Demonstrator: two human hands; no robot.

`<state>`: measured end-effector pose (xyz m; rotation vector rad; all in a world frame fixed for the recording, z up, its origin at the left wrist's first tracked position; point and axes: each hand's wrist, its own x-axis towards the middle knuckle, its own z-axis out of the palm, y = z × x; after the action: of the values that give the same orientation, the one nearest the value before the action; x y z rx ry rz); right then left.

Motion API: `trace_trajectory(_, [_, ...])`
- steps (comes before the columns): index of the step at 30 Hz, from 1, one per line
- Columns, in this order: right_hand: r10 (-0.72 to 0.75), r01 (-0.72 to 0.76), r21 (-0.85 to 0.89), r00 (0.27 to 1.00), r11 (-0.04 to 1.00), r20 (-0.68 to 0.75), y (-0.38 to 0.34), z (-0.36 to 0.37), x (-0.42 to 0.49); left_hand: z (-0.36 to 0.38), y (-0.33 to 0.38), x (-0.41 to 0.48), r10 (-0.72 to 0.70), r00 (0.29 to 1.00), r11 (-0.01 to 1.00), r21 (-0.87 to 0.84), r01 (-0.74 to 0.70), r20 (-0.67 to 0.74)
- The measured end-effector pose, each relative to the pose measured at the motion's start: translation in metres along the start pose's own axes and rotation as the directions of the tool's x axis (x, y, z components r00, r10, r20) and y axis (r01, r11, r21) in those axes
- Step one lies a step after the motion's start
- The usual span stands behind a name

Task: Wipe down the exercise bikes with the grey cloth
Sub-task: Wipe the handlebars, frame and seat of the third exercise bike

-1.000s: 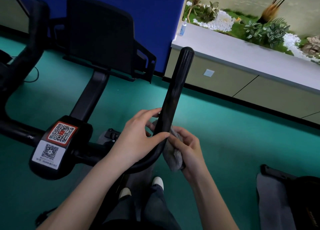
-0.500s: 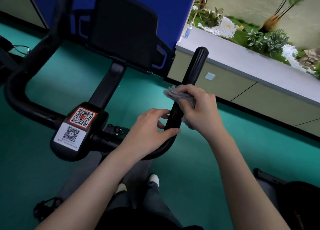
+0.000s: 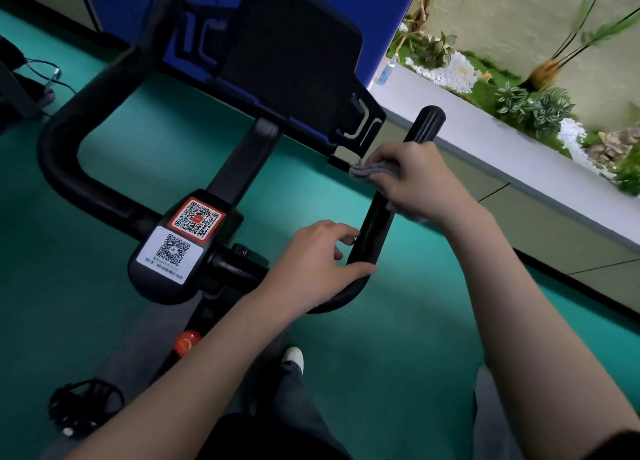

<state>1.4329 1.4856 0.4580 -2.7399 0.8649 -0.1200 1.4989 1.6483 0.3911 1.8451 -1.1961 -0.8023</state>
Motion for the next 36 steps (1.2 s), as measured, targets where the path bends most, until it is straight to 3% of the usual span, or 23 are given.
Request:
trace_trajectory(4, [-0.026, 0.047, -0.107, 0.981, 0.993, 0.192, -0.009, -0.001, 0.007, -0.003, 0.001, 0.000, -0.003, 1.000, 1.000, -0.014, 0.003, 0.014])
trace_trajectory(10, [0.000, 0.036, -0.077, 0.908, 0.996, 0.420, -0.024, -0.004, 0.005, -0.012, -0.003, -0.003, -0.016, 1.000, 1.000, -0.023, 0.016, 0.017])
trace_trajectory(17, [-0.029, 0.034, 0.001, 0.833, 0.999, 0.552, -0.035, -0.003, -0.005, -0.025, -0.011, -0.008, -0.023, 1.000, 1.000, -0.001, 0.023, 0.005])
trace_trajectory(19, [-0.051, 0.033, 0.046, 0.891, 0.998, 0.452, -0.025, -0.007, -0.014, -0.026, -0.013, -0.010, -0.021, 1.000, 1.000, -0.001, 0.021, 0.010])
trace_trajectory(21, [-0.006, -0.027, 0.191, 0.986, 0.981, 0.166, -0.012, -0.006, -0.033, -0.026, -0.014, -0.010, -0.017, 1.000, 1.000, -0.012, 0.017, 0.009])
trace_trajectory(23, [0.120, -0.057, 0.355, 0.980, 0.933, -0.157, -0.004, 0.008, -0.058, -0.025, -0.013, -0.010, -0.002, 0.999, 1.000, 0.000, 0.002, 0.032])
trace_trajectory(24, [0.186, -0.069, 0.418, 0.951, 0.906, -0.246, -0.003, 0.018, -0.069, -0.024, -0.012, -0.011, 0.008, 0.999, 1.000, 0.016, -0.009, 0.052])
trace_trajectory(30, [0.325, -0.061, 0.572, 0.870, 0.818, -0.371, -0.016, 0.070, -0.103, -0.015, -0.009, -0.014, 0.043, 0.990, 0.992, 0.109, -0.057, 0.133])
trace_trajectory(36, [0.403, -0.045, 0.680, 0.833, 0.731, -0.378, -0.041, 0.087, -0.133, -0.016, -0.005, -0.019, 0.090, 0.984, 0.979, 0.167, -0.115, 0.152])
